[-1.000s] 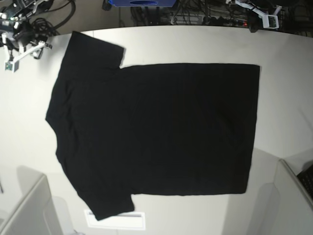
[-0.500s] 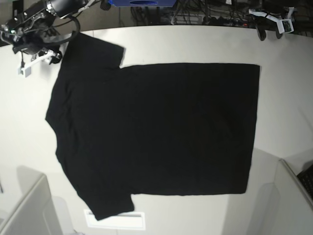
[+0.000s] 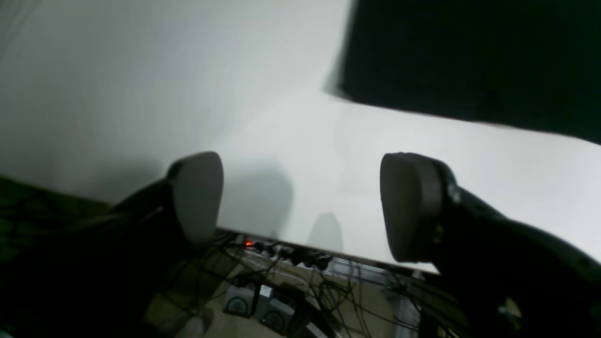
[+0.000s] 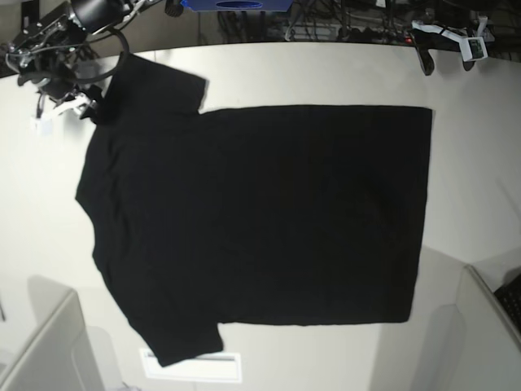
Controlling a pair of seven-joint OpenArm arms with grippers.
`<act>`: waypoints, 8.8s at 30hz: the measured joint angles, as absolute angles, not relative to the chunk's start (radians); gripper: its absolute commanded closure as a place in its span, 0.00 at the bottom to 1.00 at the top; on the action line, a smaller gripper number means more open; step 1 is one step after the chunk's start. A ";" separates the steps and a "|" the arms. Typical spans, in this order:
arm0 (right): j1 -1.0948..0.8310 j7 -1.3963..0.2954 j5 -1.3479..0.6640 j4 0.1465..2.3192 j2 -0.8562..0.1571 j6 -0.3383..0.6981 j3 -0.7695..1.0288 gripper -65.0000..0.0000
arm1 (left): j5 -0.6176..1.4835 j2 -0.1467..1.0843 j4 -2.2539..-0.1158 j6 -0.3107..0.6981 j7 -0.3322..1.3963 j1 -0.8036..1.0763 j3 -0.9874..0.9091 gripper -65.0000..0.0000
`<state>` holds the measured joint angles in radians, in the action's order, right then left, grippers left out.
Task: Fold the T-shirt properly
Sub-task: 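Lower the right gripper and grasp the shirt's shoulder corner, then lower the left gripper and grasp the other shoulder corner, then lift both shoulder corners and pull the shirt toward the arms, then drag the shirt with both grippers, then release the shoulders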
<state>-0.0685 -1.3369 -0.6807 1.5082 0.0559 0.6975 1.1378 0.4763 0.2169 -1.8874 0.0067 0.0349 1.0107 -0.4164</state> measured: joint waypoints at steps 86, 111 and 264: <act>-0.180 -1.187 -0.862 1.315 0.004 0.720 0.906 1.00 | 0.985 0.164 -1.523 0.042 0.331 0.469 -0.341 1.00; -0.294 -1.401 -0.649 1.814 0.044 0.696 0.982 1.00 | 0.951 0.214 -1.959 -0.011 0.424 0.731 -0.344 1.00; 0.160 -0.971 -0.669 1.177 0.016 0.606 1.382 0.99 | 0.950 0.050 -1.518 -0.045 0.561 0.236 -0.503 1.00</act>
